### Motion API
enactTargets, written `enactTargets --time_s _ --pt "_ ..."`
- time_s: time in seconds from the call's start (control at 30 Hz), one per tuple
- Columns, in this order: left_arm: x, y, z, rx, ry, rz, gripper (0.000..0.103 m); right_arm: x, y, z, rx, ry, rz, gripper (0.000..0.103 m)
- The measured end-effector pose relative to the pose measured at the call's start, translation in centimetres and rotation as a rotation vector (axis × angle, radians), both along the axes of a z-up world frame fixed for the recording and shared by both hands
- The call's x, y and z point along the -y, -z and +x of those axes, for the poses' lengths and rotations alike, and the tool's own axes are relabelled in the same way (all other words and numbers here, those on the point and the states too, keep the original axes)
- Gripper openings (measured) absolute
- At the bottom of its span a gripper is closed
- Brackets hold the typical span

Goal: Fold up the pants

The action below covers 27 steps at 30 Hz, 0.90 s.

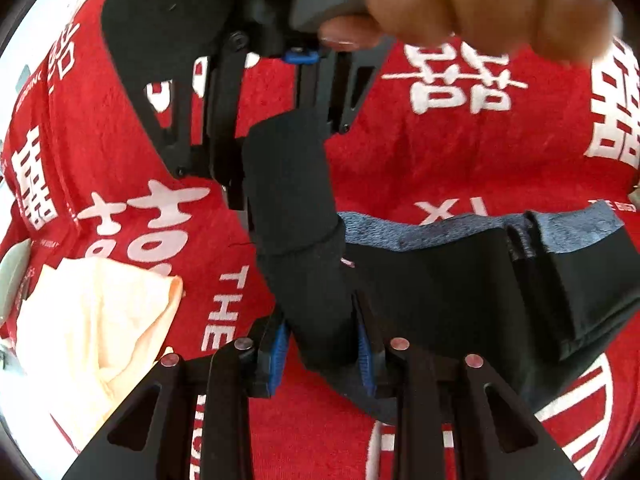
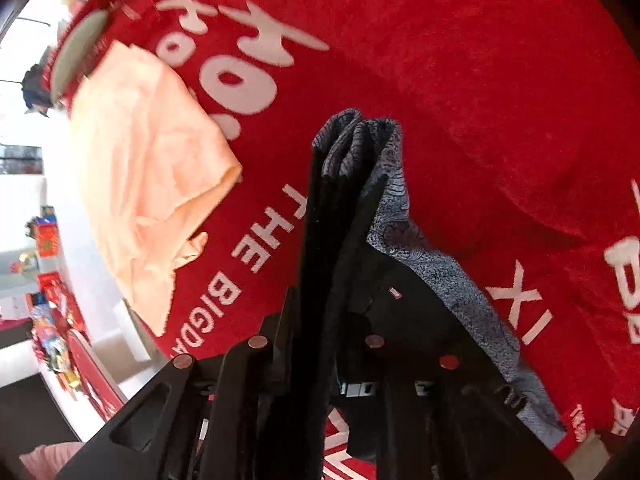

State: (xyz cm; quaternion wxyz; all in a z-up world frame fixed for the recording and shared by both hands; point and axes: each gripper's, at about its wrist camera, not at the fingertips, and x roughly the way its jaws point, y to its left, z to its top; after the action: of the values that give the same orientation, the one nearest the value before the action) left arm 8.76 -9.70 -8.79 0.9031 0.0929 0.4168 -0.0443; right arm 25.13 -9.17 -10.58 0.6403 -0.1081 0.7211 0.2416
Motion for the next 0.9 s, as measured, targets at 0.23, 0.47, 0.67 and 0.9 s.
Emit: enactTargets --time_s 0.23,0.47,0.67,0.9 --pt "2.1 -2.9 -0.9 0.025 0.076 -0.026 0.031 6.2 -3.5 -1.1 0.023 0.126 0.216 0.016" --pt "7.2 -6.4 -2.6 0.063 0.2 -0.046 0.031 14.1 -8.1 -3.9 0.086 0.235 0.378 0.016" --pt "13.4 -8.0 -4.2 0.075 0.326 -0.042 0.031 22.9 -10.5 -7.0 0.134 0.363 0.484 0.016" --pt "20.9 -7.5 -6.2 0.056 0.472 0.005 0.031 32.7 -10.7 -11.0 0.172 0.51 0.584 0.016"
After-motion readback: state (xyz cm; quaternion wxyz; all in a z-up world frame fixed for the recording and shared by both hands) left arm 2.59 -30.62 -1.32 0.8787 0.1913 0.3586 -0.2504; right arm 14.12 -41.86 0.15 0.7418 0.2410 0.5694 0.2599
